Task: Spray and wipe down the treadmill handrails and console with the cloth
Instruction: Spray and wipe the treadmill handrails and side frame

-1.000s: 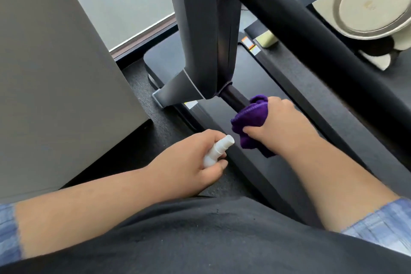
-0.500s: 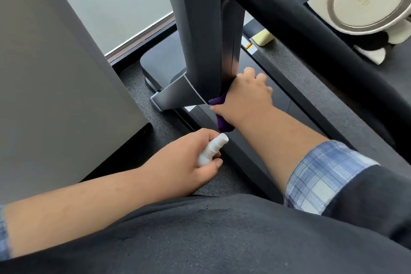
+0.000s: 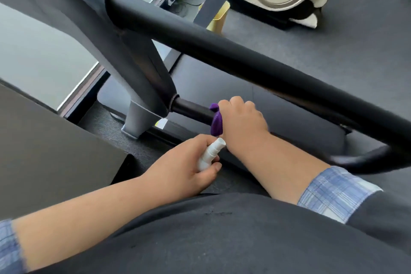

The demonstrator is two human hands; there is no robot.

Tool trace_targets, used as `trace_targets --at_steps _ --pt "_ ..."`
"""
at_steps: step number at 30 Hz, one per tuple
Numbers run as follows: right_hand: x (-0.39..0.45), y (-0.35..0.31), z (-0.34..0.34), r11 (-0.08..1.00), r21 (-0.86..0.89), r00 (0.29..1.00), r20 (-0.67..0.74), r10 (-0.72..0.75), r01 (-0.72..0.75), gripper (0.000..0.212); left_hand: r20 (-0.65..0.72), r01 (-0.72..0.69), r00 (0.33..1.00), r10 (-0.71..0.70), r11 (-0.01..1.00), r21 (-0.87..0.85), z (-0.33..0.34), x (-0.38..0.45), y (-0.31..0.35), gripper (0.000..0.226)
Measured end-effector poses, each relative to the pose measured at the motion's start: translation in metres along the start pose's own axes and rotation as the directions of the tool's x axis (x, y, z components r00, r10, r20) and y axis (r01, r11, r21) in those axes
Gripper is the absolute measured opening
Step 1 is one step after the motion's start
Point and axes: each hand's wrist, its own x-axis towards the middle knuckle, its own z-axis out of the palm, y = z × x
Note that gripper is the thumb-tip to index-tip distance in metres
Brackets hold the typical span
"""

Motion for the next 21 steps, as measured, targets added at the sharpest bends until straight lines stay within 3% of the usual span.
trace_targets --at_steps 11,15,18,21 --pt "-0.102 0.107 -0.001 0.953 -0.069 0.954 -0.073 0.291 -0.296 0.052 0.246 -0.191 0.954 0.173 0.980 0.051 0.036 0.027 0.032 0.026" --pt "-0.121 0.118 -0.006 0.955 -0.077 0.958 -0.061 0.281 -0.285 0.056 0.269 -0.219 0.942 0.198 0.975 0.049 0.042 0.028 0.039 0.024" --pt "-0.117 0.114 -0.020 0.966 -0.060 0.968 -0.009 0.253 -0.253 0.044 0.267 -0.231 0.940 0.211 0.972 0.045 0.042 0.026 0.040 0.025" --pt "-0.122 0.112 -0.028 0.967 -0.166 0.980 -0.080 0.181 -0.192 0.036 0.279 -0.238 0.936 0.215 0.970 0.055 0.041 0.024 0.042 0.028"
